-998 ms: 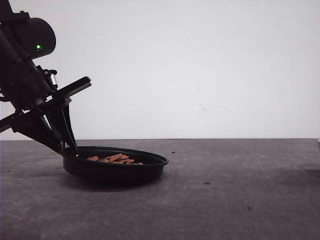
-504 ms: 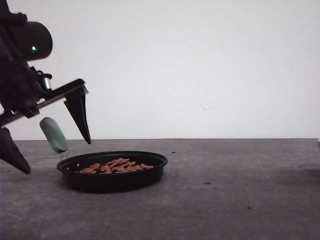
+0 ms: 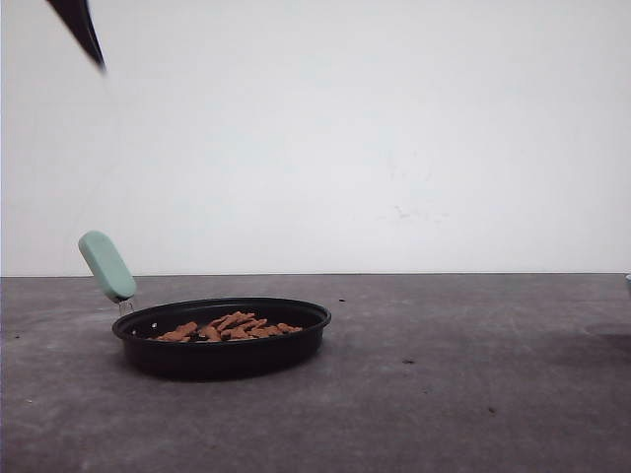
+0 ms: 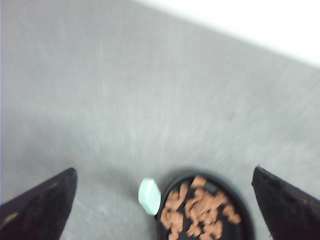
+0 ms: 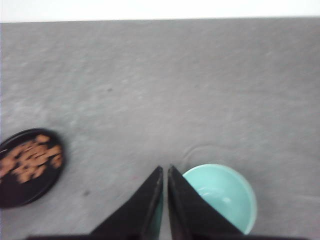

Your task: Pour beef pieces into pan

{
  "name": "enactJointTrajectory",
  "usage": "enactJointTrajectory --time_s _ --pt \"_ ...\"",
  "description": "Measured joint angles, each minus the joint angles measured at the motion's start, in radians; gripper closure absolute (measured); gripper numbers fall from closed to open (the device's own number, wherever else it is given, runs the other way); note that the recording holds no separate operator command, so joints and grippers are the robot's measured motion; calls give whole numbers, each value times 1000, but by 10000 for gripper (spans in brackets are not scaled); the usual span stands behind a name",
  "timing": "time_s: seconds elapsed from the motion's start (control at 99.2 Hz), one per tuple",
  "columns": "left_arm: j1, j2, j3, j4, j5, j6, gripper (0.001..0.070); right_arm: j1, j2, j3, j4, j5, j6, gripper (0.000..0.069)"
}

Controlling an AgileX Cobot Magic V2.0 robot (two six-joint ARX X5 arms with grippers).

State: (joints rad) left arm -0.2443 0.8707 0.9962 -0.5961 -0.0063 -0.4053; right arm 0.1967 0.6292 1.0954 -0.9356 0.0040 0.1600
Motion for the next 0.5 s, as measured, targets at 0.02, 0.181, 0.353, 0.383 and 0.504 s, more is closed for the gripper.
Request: enactJointTrajectory --time_s 0.02,0.181,0.353,0.383,0.504 --pt "0 -32 0 -8 -5 4 19 0 -12 -7 13 16 -3 676" --pt "0 -278 0 -11 -15 110 434 0 -157 -113 150 80 -40 676" --pt "0 -463 4 -198 -51 264 669 0 -334 -311 210 106 -108 677" --pt "0 -482 -16 -209 -69 276 673 0 -364 -357 221 116 -113 677" --pt "0 -558 -131 -167 -85 301 678 0 -487 -505 262 127 -122 677"
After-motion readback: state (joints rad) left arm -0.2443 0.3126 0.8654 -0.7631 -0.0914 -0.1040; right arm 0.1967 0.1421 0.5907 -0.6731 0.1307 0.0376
